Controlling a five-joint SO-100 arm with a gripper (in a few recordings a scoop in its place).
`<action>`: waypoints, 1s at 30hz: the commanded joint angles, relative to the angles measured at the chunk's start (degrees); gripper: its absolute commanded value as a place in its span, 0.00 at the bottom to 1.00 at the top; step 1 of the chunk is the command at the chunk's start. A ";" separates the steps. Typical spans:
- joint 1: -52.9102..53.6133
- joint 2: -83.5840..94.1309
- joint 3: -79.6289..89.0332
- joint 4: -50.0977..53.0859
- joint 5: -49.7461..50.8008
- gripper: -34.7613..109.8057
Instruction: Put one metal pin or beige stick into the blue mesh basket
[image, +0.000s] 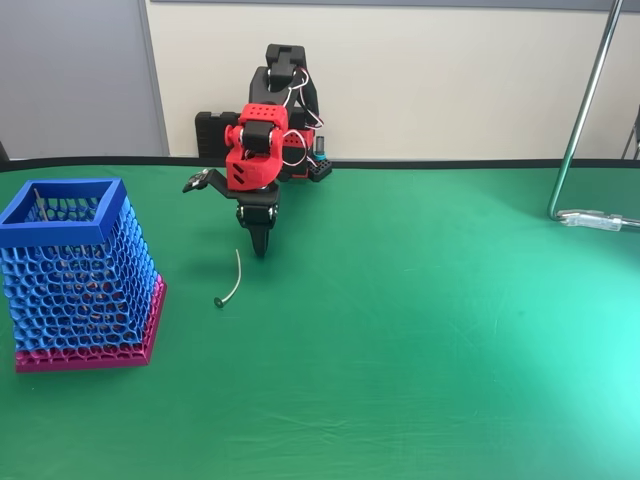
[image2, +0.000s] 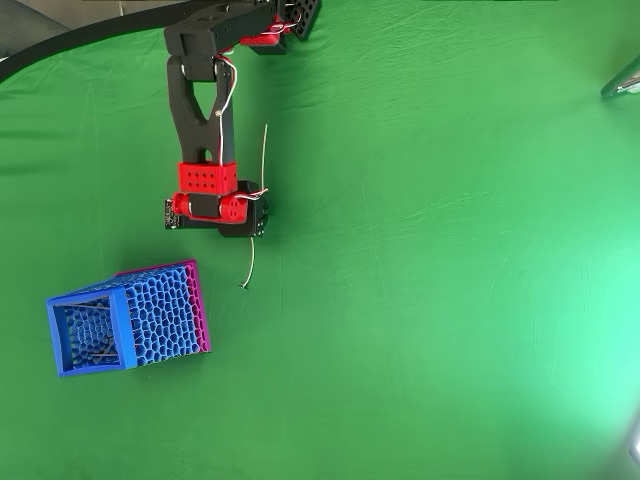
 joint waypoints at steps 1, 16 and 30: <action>0.79 0.00 -3.25 1.05 0.35 0.31; 1.23 -2.02 -6.06 2.37 0.18 0.27; 1.23 3.78 -2.46 2.37 0.88 0.25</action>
